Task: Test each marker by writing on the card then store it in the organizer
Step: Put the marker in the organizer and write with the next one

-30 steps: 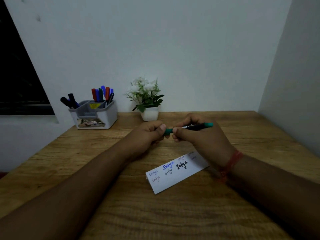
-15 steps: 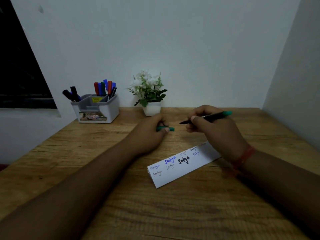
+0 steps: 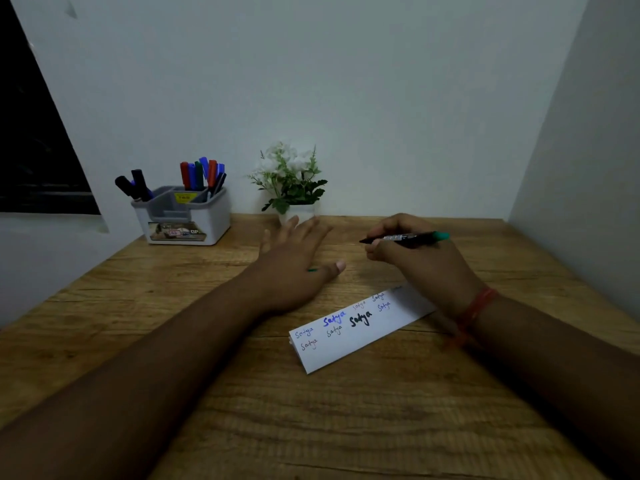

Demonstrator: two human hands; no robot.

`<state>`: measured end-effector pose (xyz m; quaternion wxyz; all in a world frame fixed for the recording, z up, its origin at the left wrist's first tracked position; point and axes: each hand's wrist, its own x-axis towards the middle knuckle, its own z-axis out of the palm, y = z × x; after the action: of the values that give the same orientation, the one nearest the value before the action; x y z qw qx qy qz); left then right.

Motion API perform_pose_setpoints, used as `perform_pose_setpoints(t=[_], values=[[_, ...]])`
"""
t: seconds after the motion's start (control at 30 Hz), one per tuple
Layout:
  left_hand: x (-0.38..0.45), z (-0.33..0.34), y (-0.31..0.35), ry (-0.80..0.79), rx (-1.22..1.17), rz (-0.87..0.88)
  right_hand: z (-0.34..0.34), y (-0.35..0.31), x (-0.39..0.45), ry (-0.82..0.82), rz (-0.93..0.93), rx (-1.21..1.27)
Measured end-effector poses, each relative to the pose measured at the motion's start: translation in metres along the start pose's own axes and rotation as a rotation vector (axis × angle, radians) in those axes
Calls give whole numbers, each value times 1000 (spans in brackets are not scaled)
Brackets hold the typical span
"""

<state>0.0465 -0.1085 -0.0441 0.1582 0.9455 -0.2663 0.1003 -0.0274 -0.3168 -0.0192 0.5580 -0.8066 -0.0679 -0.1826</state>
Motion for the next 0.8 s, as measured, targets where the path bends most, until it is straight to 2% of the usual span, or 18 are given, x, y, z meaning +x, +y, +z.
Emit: perform_pose_setpoints(t=[0.13,0.5,0.8], values=[[-3,-1,3,-84,79,22,-13,-7,-5,-30,-16,-190],[-3,12,14,-184,93,128,-38,5,-39,-77,119,-279],[-1,16,18,-288,257,132,-35,12,-35,-127,97,-286]])
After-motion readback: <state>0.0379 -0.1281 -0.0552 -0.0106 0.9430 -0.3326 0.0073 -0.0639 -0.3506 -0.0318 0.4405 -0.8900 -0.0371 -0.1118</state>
